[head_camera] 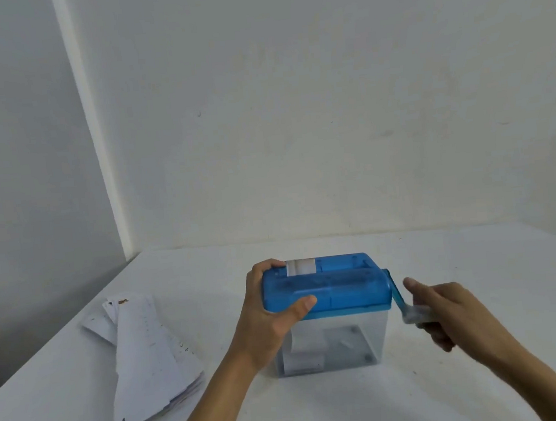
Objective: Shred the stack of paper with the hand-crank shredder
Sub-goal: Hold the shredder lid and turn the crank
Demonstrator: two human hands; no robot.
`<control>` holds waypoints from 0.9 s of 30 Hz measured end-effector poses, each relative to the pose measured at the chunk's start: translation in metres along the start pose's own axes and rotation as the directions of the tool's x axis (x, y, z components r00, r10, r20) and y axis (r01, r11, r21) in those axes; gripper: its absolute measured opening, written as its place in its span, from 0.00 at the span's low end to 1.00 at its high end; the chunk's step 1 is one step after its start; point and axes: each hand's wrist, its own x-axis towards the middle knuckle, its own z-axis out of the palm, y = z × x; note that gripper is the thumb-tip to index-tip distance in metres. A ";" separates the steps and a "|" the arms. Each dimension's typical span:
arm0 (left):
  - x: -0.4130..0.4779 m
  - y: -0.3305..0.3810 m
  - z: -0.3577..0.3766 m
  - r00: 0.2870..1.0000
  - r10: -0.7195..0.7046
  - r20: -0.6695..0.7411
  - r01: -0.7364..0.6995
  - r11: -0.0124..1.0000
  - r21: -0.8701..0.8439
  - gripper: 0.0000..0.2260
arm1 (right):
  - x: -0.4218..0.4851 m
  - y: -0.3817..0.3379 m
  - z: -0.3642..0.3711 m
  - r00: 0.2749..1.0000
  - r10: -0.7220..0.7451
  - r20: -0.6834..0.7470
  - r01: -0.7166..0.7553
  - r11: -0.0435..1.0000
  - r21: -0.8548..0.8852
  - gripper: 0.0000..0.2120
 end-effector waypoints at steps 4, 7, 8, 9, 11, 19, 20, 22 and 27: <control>-0.001 0.001 -0.002 1.000 0.001 0.008 -0.001 1.000 0.012 0.33 | 0.002 -0.032 -0.028 0.978 -0.163 0.132 0.139 0.975 0.172 0.17; -0.001 0.002 -0.003 1.000 -0.009 0.022 0.009 1.000 0.019 0.33 | 0.021 -0.037 -0.027 0.981 -0.173 0.092 0.137 0.942 0.307 0.17; 0.000 0.003 -0.003 1.000 -0.013 0.025 0.012 1.000 0.015 0.33 | 0.029 -0.037 -0.025 0.984 -0.164 0.065 0.131 0.927 0.352 0.17; 0.000 0.003 -0.003 0.999 -0.016 0.028 0.015 1.000 0.014 0.33 | 0.038 -0.038 -0.022 0.987 -0.158 0.038 0.132 0.916 0.379 0.18; 0.001 0.002 -0.004 0.999 -0.014 0.028 0.014 1.000 0.027 0.32 | 0.053 -0.039 -0.014 0.990 -0.142 -0.004 0.131 0.901 0.414 0.21; 0.001 0.002 -0.003 1.000 -0.001 0.027 0.001 1.000 0.019 0.33 | 0.087 -0.033 0.014 0.982 -0.091 -0.168 0.161 0.868 0.470 0.13; 0.001 0.001 -0.003 1.000 -0.002 0.028 0.001 1.000 0.020 0.33 | 0.090 -0.031 0.016 0.979 -0.084 -0.188 0.164 0.871 0.463 0.13; 0.001 0.001 -0.004 1.000 0.003 0.025 -0.003 1.000 0.029 0.33 | 0.096 -0.027 0.020 0.977 -0.058 -0.205 0.144 0.888 0.437 0.14; -0.001 0.003 -0.002 0.999 0.011 0.034 -0.012 1.000 0.022 0.29 | 0.101 -0.012 0.032 0.982 0.063 -0.180 -0.014 0.965 0.261 0.20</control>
